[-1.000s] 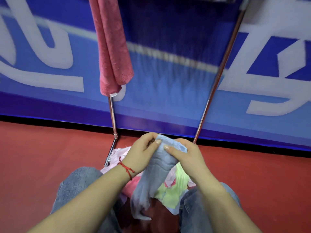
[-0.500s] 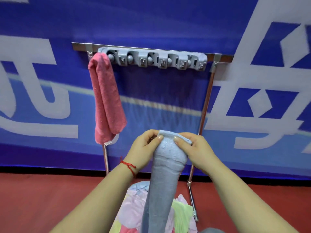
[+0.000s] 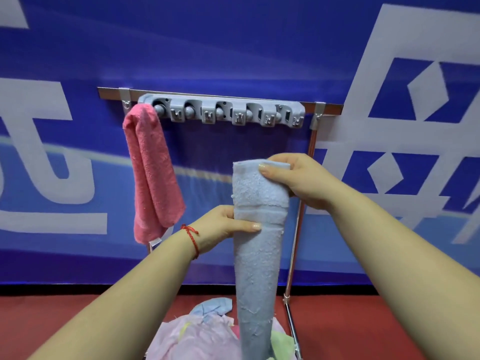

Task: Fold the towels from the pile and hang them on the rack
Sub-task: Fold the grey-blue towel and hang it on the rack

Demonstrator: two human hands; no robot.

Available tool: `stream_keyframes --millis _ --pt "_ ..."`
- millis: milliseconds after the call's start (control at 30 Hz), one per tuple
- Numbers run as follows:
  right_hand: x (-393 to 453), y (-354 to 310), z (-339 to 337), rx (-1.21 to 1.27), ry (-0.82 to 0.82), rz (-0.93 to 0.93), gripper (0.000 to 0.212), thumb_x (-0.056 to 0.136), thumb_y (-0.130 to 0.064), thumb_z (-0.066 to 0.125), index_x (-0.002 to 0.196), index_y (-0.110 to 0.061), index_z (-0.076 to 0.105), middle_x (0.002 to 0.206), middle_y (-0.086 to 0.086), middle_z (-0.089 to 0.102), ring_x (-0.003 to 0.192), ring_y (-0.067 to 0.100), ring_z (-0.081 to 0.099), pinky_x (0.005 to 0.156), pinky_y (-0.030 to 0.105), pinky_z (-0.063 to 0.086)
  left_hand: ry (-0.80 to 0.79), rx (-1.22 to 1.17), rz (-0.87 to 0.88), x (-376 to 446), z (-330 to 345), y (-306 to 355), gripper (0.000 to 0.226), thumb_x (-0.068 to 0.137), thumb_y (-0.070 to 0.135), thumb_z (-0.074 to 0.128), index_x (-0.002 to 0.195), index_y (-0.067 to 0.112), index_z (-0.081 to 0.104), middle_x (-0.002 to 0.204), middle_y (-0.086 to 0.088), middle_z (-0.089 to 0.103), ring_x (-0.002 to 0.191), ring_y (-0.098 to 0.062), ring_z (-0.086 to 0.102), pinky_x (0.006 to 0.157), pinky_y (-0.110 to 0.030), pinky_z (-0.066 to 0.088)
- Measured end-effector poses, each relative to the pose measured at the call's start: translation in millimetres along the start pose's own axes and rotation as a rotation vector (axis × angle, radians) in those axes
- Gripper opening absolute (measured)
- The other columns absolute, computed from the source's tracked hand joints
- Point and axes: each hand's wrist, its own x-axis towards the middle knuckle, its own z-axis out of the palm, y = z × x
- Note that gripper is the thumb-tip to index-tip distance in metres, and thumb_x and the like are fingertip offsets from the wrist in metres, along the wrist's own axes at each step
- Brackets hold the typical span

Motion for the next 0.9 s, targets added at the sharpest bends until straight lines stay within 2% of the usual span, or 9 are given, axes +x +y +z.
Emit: stream_keyframes --millis 67,167,267,400,533,633,767,833,900 --pt "7 -9 -5 -0.005 0.004 0.022 0.01 0.09 -0.019 0.059 0.09 -0.011 0.065 0.079 0.004 0.064 0.07 0.013 0.059 0.064 0.027 0.049 0.018 -0.019 -0.005 0 -1 -1 0.017 0.074 0.006 0.068 0.09 0.01 0.071 0.089 0.0 0.074 0.087 -0.013 0.068 0.081 -0.023 0.053" --pt "14 -20 -10 -0.014 -0.019 0.046 0.011 0.092 -0.02 0.057 0.09 -0.012 0.065 0.075 -0.001 0.065 0.059 0.006 0.061 0.055 0.018 0.052 0.058 0.032 0.034 -3 -4 -1 0.018 0.064 0.016 0.073 0.082 0.013 0.074 0.086 0.0 0.074 0.084 -0.011 0.068 0.082 -0.023 0.051" --pt "19 -28 -15 -0.062 -0.036 0.033 0.012 0.092 -0.022 0.058 0.086 -0.015 0.066 0.069 -0.007 0.068 0.058 0.003 0.063 0.056 0.018 0.053 0.112 0.093 0.092 -4 -13 2 0.016 0.068 0.014 0.075 0.084 0.015 0.074 0.089 0.002 0.074 0.088 -0.009 0.068 0.083 -0.02 0.051" --pt "26 -38 -17 -0.081 -0.026 0.001 0.012 0.092 -0.023 0.058 0.093 -0.014 0.066 0.08 -0.003 0.069 0.068 0.007 0.064 0.064 0.023 0.056 0.117 0.147 0.106 -4 -19 3 0.017 0.075 0.002 0.071 0.088 0.013 0.072 0.087 0.006 0.074 0.087 -0.005 0.067 0.081 -0.017 0.05" --pt "28 -40 -12 -0.094 -0.013 -0.046 0.01 0.093 -0.019 0.056 0.087 -0.017 0.065 0.083 0.001 0.065 0.073 0.011 0.06 0.069 0.026 0.052 0.237 0.263 0.124 -5 -25 -3 0.018 0.068 0.012 0.078 0.085 0.017 0.073 0.09 0.006 0.074 0.09 -0.004 0.065 0.091 -0.021 0.047" --pt "28 -40 -8 -0.079 -0.032 -0.043 0.011 0.093 -0.018 0.056 0.086 -0.017 0.065 0.08 -0.003 0.067 0.071 0.008 0.061 0.066 0.023 0.052 0.101 0.127 0.076 -8 -26 -7 0.027 0.064 0.012 0.072 0.09 0.013 0.071 0.09 0.006 0.073 0.091 -0.006 0.066 0.091 -0.02 0.05" --pt "29 -42 -8 -0.054 -0.034 -0.028 0.013 0.093 -0.018 0.055 0.084 -0.018 0.064 0.07 -0.009 0.068 0.061 0.002 0.062 0.059 0.018 0.052 0.005 0.193 -0.043 -9 -19 -22 0.023 0.075 -0.011 0.066 0.09 0.006 0.068 0.075 0.012 0.072 0.076 -0.001 0.067 0.083 -0.018 0.052" --pt "32 -43 -9 -0.094 -0.01 -0.026 0.011 0.093 -0.018 0.055 0.086 -0.017 0.064 0.076 -0.004 0.067 0.066 0.006 0.061 0.064 0.024 0.052 -0.044 0.208 -0.083 -10 -14 -27 0.026 0.073 -0.016 0.063 0.09 0.004 0.066 0.068 0.014 0.071 0.07 0.002 0.065 0.079 -0.015 0.052" --pt "35 -42 -11 -0.146 0.039 -0.006 0.01 0.093 -0.02 0.056 0.092 -0.013 0.064 0.083 0.001 0.065 0.073 0.012 0.06 0.072 0.03 0.052 -0.081 0.153 -0.107 -11 -7 -31 0.026 0.062 -0.011 0.061 0.082 0.007 0.063 0.066 0.012 0.07 0.067 0.002 0.065 0.075 -0.015 0.052"
